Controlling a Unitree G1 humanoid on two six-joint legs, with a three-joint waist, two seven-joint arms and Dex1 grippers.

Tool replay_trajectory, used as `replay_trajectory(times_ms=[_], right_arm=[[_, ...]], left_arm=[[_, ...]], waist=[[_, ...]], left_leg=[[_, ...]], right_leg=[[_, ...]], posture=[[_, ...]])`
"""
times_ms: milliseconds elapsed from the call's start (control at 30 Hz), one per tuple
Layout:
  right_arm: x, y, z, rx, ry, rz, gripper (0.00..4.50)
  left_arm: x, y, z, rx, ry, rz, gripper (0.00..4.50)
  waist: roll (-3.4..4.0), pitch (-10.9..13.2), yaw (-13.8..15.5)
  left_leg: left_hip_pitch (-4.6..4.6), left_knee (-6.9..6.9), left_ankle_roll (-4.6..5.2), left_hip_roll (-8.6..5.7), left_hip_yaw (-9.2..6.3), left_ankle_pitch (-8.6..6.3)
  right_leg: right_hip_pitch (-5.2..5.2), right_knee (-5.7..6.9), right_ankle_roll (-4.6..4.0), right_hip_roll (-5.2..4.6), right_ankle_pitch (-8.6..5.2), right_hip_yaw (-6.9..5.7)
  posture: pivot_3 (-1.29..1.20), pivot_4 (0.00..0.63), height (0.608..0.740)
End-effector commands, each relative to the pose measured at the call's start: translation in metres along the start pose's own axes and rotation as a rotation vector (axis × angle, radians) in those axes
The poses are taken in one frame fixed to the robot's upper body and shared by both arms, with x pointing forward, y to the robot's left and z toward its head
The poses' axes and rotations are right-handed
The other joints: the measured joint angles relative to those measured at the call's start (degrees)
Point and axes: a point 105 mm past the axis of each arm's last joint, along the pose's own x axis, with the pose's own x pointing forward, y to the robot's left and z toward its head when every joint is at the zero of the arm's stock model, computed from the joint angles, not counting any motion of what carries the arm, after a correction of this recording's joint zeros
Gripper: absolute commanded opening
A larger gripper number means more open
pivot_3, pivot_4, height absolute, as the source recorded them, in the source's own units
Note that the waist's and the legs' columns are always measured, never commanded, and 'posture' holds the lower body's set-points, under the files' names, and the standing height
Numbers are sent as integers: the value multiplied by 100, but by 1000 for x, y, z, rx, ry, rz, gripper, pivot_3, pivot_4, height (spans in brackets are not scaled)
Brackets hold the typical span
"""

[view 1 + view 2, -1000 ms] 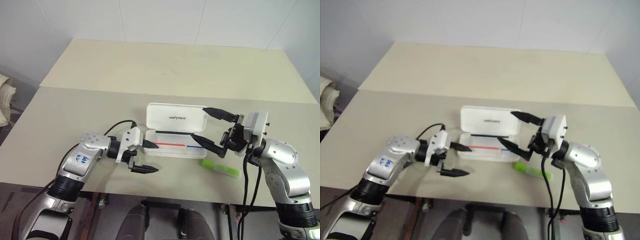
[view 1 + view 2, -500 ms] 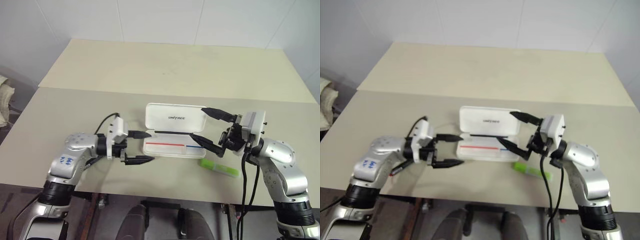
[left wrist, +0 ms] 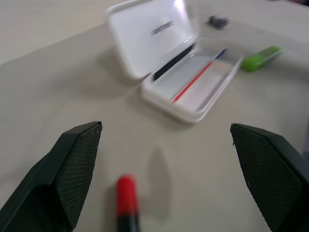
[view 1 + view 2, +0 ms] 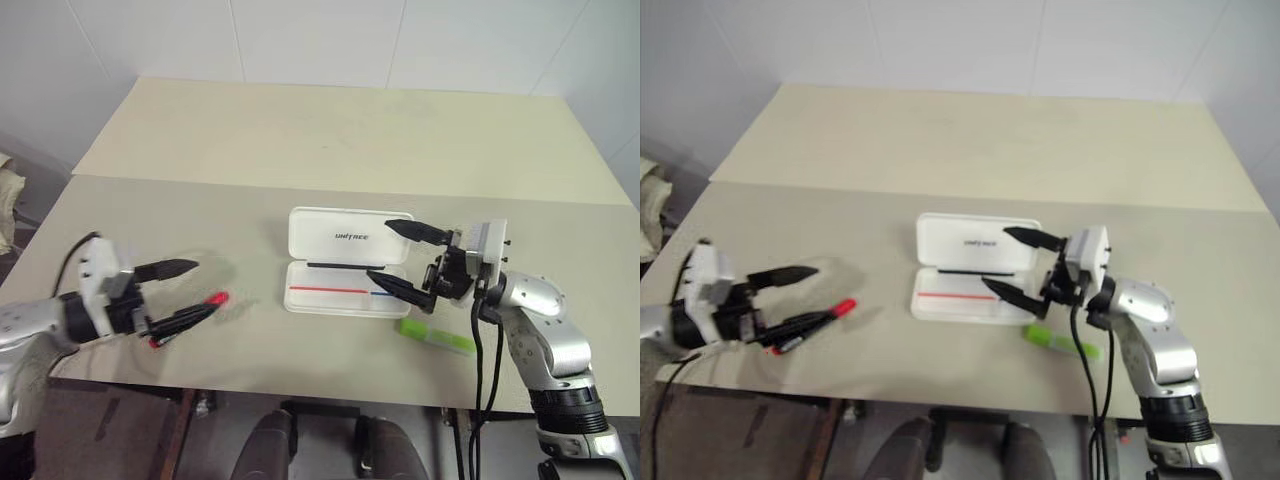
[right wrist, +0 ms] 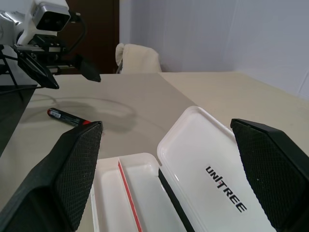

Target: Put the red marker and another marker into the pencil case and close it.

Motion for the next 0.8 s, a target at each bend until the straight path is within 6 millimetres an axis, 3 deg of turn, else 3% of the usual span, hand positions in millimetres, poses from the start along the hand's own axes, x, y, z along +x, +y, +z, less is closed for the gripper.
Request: replay_trajectory(times_ms=[33,233,467,633,800], right_arm=[[5,2,9,-20,-48,22,4500],[3,7,14,-26,-49,68,4500],[-17,35,24,-17,41,314,4500],[-26,36,22,-15,91,366,4500],[-29,35,23,-13,95,366,4500]], left_arm=[[-22,8,0,30,5,66,4443],[-32,4,-30,-27,88,40,4443],[-23,0,-65,-56,175,-37,4443],[-16,5,-77,-38,201,-41,4443],[-10,6,-83,-33,218,-50,4443]], waist=[[0,0,9],[-1,-1,16],[-4,-3,53],[-4,-3,41],[-5,-4,25]], left_leg=[[0,-2,-1,1,1,-1],[-10,-21,2,12,15,-5],[-7,-48,6,18,58,-22],[-7,-43,7,32,78,-31],[-4,-37,5,65,130,-42]], right_leg=[[0,-4,-10,0,-4,0],[-2,-45,-37,2,-7,4],[-27,-55,-11,2,8,30],[-32,-56,53,6,43,37],[-36,-59,50,6,49,38]], posture=[[0,150,740],[0,150,740],[0,150,740],[0,150,740],[0,150,740]])
